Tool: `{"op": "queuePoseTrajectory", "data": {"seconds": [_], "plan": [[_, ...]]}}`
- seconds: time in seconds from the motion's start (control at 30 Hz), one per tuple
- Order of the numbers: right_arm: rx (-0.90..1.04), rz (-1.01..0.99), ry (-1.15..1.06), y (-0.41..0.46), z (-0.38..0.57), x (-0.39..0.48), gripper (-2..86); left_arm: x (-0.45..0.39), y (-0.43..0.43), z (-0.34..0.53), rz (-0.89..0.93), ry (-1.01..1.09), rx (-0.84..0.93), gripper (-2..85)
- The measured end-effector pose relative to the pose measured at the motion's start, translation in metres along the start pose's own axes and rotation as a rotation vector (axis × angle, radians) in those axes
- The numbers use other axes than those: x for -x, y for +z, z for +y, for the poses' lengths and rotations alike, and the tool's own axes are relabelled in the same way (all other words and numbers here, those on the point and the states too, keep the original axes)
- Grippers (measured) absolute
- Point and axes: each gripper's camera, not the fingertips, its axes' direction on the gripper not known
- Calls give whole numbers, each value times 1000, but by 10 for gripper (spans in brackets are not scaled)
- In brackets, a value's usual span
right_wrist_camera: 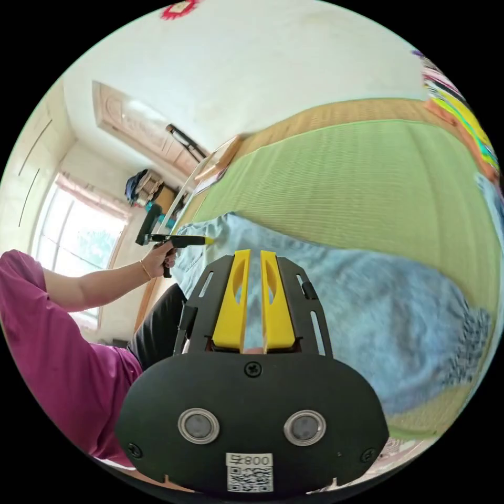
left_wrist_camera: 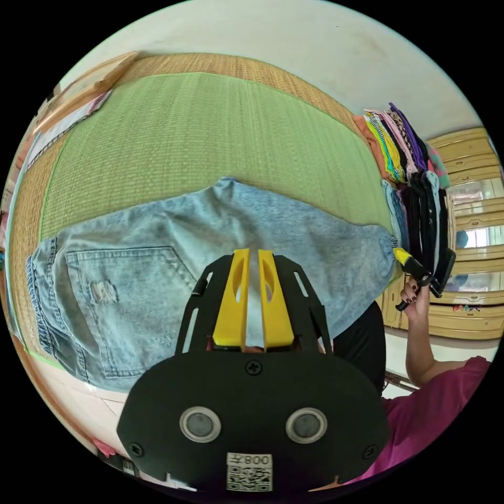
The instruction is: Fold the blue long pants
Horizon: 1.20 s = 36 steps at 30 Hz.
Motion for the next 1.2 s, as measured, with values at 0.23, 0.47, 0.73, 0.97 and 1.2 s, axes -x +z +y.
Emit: {"op": "queuePoseTrajectory", "data": {"seconds": [0.23,0.47,0.73,0.97,1.2], "plan": [[224,-53,-224,134,-135,89,69,116,-16,21,117,-17,4,13],[460,6,-318,260,-230,137,77,189,-40,39,210,22,-32,13],[504,18,-276,295,-260,156,59,260,-85,48,288,66,-116,17],[511,-116,-140,310,-296,145,52,301,-105,52,295,67,-139,15],[524,-254,-70,313,-312,146,12,331,-127,55,314,68,-162,9]]}}
